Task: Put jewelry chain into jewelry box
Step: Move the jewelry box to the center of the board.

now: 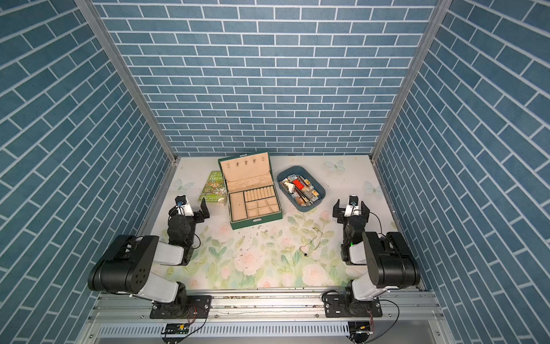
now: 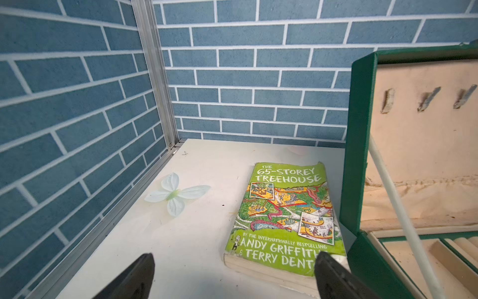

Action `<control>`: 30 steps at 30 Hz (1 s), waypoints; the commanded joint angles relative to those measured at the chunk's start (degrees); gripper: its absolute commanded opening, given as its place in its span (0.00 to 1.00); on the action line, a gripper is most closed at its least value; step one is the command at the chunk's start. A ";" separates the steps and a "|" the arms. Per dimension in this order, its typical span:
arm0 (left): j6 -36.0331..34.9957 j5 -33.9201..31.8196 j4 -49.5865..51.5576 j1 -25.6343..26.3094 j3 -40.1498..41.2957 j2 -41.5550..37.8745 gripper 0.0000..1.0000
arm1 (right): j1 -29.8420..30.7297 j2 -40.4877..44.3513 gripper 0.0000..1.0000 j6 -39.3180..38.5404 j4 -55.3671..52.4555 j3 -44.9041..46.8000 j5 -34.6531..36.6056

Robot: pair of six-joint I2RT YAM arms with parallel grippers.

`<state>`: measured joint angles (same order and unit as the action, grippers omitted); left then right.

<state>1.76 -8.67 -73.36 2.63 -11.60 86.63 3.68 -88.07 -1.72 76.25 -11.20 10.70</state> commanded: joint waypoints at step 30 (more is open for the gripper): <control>5.76 -12.69 32.69 2.44 -14.21 -10.62 1.00 | 6.04 10.58 1.00 -2.14 -18.01 -6.99 11.31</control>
<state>3.33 -13.96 -55.68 4.56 -20.67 79.15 7.33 -80.53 -1.98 66.35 -13.82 16.64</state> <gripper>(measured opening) 0.995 0.996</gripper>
